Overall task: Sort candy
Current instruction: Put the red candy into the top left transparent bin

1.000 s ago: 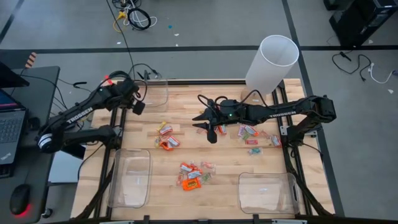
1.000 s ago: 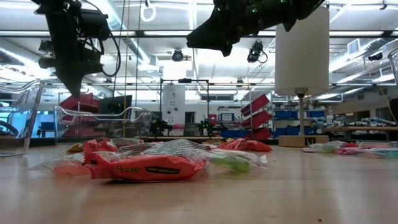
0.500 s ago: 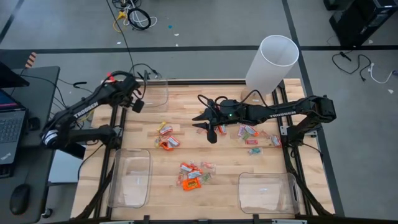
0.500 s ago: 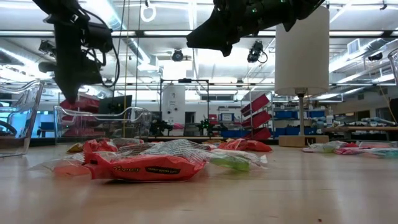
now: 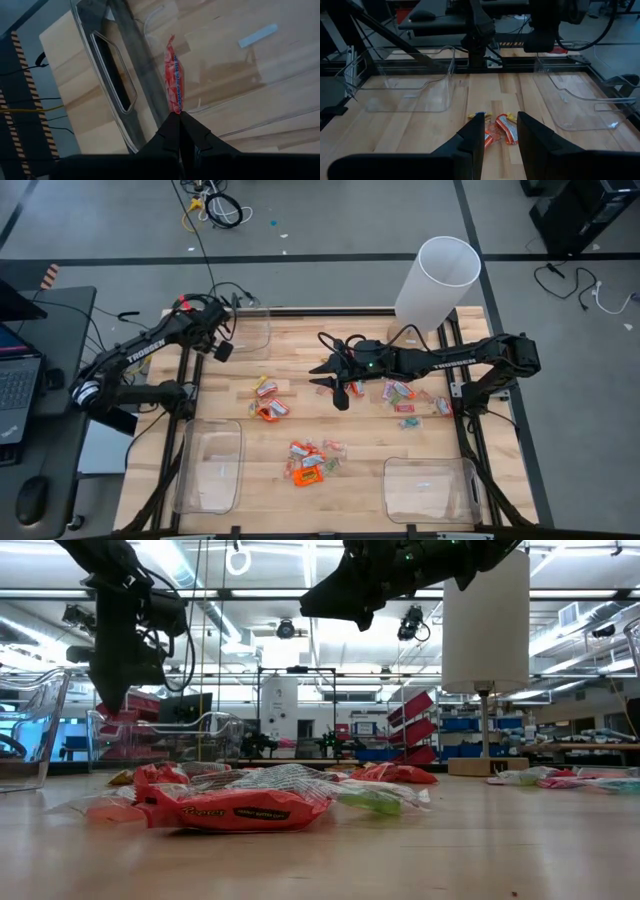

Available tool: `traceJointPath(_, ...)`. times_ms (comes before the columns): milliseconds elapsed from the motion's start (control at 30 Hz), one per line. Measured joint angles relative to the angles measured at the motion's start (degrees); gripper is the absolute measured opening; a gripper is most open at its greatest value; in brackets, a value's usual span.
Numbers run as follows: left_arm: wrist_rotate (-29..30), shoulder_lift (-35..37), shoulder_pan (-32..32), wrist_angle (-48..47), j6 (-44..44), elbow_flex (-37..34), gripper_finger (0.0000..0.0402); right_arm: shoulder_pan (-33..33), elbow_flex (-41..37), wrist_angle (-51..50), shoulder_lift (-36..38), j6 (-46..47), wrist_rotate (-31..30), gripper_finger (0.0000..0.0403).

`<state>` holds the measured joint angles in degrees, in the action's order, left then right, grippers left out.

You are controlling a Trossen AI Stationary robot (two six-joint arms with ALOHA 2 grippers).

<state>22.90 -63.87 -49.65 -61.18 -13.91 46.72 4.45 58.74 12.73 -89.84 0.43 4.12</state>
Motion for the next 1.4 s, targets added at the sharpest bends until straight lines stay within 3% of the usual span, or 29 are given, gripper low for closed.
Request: traceJointPath(1400,0.2,-2.5,0.0,-0.1,0.4,0.0,0.0003,0.0,0.0,0.0,0.0,0.0,0.0,0.01)
